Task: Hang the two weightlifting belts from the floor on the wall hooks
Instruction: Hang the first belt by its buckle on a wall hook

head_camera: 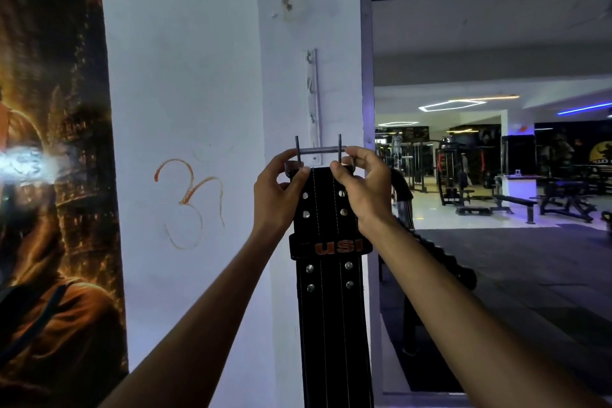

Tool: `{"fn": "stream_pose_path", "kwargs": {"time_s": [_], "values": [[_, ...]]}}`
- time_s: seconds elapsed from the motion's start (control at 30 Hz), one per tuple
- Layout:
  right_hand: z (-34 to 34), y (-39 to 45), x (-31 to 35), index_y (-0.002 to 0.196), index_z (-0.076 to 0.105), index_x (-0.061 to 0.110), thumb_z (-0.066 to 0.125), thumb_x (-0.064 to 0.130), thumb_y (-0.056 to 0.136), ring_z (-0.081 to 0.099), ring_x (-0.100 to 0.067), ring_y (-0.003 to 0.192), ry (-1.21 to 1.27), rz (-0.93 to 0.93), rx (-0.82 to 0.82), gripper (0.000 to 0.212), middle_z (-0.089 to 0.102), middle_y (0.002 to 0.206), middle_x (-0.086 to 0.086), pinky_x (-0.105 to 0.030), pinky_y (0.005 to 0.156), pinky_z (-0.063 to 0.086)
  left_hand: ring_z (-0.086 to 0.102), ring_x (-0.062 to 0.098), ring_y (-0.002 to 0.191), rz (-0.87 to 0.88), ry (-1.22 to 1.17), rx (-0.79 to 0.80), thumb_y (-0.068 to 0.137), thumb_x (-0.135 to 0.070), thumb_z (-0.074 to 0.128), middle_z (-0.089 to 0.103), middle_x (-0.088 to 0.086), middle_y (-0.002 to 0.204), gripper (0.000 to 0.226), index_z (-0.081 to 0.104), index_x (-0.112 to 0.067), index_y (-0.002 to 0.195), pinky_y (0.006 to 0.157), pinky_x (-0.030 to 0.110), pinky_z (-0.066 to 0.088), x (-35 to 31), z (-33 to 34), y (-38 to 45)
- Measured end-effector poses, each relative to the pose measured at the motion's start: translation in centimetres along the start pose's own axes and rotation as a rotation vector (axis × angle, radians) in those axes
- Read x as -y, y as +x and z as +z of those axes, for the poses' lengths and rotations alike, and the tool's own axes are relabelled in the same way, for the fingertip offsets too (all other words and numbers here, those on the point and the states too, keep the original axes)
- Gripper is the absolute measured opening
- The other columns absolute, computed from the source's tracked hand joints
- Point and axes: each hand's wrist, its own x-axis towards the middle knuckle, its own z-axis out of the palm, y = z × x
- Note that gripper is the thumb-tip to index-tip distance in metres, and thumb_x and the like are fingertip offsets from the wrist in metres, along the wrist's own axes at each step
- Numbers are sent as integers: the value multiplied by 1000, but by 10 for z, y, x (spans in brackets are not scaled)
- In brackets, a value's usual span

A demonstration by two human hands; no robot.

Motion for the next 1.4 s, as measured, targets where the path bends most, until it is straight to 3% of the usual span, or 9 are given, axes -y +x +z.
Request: {"fn": "stream_pose_path", "kwargs": {"time_s": [0.13,0.3,0.4,0.6,0.77,0.87,1.03,1.23,1.4], "values": [[12,34,-36,118,66,16,76,14,84,61,20,78,-16,-29,-19,36,69,111,-3,2,57,43,71,15,90,-30,-60,-23,92,-18,71,74,1,103,35,58,-14,125,86,44,63,38,17,29],[35,71,-70,117,67,14,77,15,82,63,-4,105,-53,-37,-56,37,70,108,0,-1,64,44,71,2,85,-108,-98,-25,92,-21,72,76,2,110,62,43,-15,146,84,14,55,83,31,71],[47,93,-84,115,67,16,77,17,81,63,0,99,-65,-64,-74,36,70,103,4,-6,67,46,72,13,102,-108,-96,-29,92,-24,72,76,5,112,54,55,-11,142,99,30,56,104,39,99],[64,128,-112,113,67,17,77,14,82,64,-5,105,-55,-60,-99,32,71,106,3,-9,69,44,64,-21,73,-104,-107,-26,95,-23,70,72,6,111,46,57,-16,139,66,3,49,135,52,132],[74,147,-130,113,64,16,73,9,83,62,-9,107,-38,-31,-78,32,69,106,3,-15,75,46,71,20,82,-198,-159,19,94,-21,69,71,10,106,40,55,-21,131,77,42,60,149,56,147],[73,151,-143,111,61,15,67,0,84,64,-13,101,-20,23,-91,32,69,105,-2,-23,80,49,69,24,80,-235,-152,45,91,-17,68,71,7,96,36,53,-26,123,81,53,61,155,62,147],[70,149,-155,111,51,22,64,1,82,66,-18,86,-10,46,-100,38,73,95,-1,-27,71,50,68,22,76,-243,-156,59,92,-14,66,71,5,90,37,51,-29,123,79,47,60,165,67,139],[66,146,-153,105,67,18,65,11,82,63,-8,73,-124,56,-89,24,72,90,3,-25,67,50,73,18,83,-257,-108,-6,91,-28,73,73,4,100,44,50,-24,129,90,49,61,169,67,129],[58,140,-157,119,64,15,69,19,85,65,-11,90,-241,-55,-110,35,66,107,1,-27,80,55,73,9,82,-205,99,-61,86,-50,75,72,-4,110,51,55,-25,126,82,34,60,165,64,111]]}}
